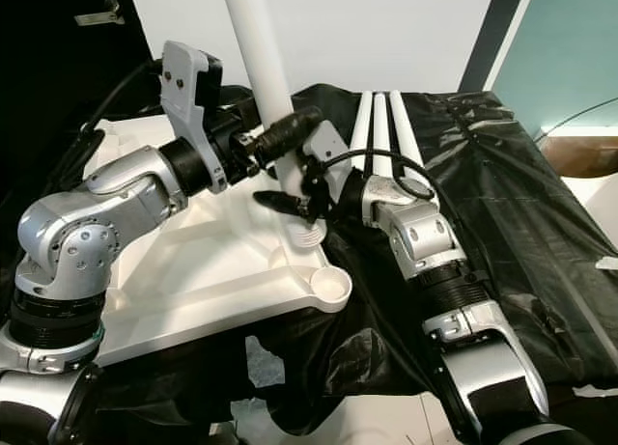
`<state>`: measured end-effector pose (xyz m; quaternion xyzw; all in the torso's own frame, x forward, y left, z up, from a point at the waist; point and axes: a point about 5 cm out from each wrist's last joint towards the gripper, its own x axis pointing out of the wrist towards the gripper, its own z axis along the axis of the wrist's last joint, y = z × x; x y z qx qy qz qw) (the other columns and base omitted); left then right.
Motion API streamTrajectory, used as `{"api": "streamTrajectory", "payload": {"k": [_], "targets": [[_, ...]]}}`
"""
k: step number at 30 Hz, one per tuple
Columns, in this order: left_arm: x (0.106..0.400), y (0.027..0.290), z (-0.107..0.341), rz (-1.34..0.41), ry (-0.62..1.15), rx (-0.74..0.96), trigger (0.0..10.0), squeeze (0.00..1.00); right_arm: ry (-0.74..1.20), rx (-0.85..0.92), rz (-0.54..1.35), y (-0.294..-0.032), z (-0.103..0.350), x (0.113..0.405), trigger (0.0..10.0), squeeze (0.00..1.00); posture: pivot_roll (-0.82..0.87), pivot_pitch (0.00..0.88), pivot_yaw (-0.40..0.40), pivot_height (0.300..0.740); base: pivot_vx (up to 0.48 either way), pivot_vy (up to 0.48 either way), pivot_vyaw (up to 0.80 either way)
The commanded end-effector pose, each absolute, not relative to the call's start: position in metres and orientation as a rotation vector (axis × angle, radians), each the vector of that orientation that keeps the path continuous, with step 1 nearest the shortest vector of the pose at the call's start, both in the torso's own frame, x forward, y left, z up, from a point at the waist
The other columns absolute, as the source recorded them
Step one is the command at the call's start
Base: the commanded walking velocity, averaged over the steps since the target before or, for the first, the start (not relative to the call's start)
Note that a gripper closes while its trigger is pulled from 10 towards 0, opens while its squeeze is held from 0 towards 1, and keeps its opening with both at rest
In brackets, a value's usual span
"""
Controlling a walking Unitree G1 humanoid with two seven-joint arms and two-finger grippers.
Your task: Building children table
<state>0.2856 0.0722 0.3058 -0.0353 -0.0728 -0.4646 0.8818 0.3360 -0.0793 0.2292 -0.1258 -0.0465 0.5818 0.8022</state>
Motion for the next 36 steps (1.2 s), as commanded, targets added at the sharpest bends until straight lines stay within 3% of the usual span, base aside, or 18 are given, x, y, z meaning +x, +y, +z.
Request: {"api": "streamTrajectory", "payload": {"k": [1,7,18,19,20,31,32,33,34,36], "targets": [[0.283,0.073,0.310,-1.065,-0.151,-0.073,10.0,0.00,-0.118,-0.275,1.300,-0.080,0.232,0.331,10.0,0.00,0.16,0.012,-0.016,0.740,0.000,0.000,0.00],[0.277,0.077,0.320,-1.142,-0.168,-0.155,10.0,0.00,-0.080,-0.294,1.445,-0.085,0.230,0.321,10.0,0.00,0.16,0.012,-0.016,0.740,0.000,0.000,0.00],[0.275,0.082,0.329,-1.215,-0.209,-0.220,10.0,0.00,-0.056,-0.289,1.506,-0.092,0.231,0.319,10.0,0.00,0.16,0.012,-0.017,0.740,0.000,0.000,0.00],[0.275,0.082,0.329,-1.216,-0.210,-0.238,3.1,0.00,-0.057,-0.288,1.502,-0.093,0.232,0.319,10.0,0.00,0.16,0.012,-0.017,0.740,0.000,0.000,0.00],[0.275,0.082,0.330,-1.219,-0.215,-0.248,0.0,0.00,-0.057,-0.285,1.498,-0.093,0.232,0.320,10.0,0.00,0.15,0.011,-0.019,0.740,0.000,0.000,0.00],[0.280,0.078,0.326,-1.165,-0.206,-0.255,0.0,0.00,-0.063,-0.256,1.423,-0.094,0.235,0.329,10.0,0.00,0.15,0.010,-0.018,0.740,0.000,0.000,0.00],[0.283,0.076,0.326,-1.141,-0.194,-0.242,2.2,0.00,-0.060,-0.246,1.405,-0.094,0.236,0.331,10.0,0.00,0.16,0.007,-0.020,0.740,0.000,0.000,0.00],[0.283,0.076,0.326,-1.141,-0.194,-0.242,2.2,0.00,-0.060,-0.246,1.405,-0.094,0.236,0.331,10.0,0.00,0.16,0.007,-0.020,0.740,0.000,0.000,0.00],[0.287,0.074,0.325,-1.100,-0.184,-0.223,10.0,0.00,-0.068,-0.240,1.366,-0.094,0.237,0.334,10.0,1.00,0.16,0.006,-0.023,0.740,0.000,0.000,0.00],[0.291,0.072,0.325,-1.054,-0.176,-0.201,10.0,0.00,-0.078,-0.233,1.324,-0.093,0.238,0.337,10.0,1.00,0.16,0.004,-0.023,0.740,0.000,0.000,0.00]]}}
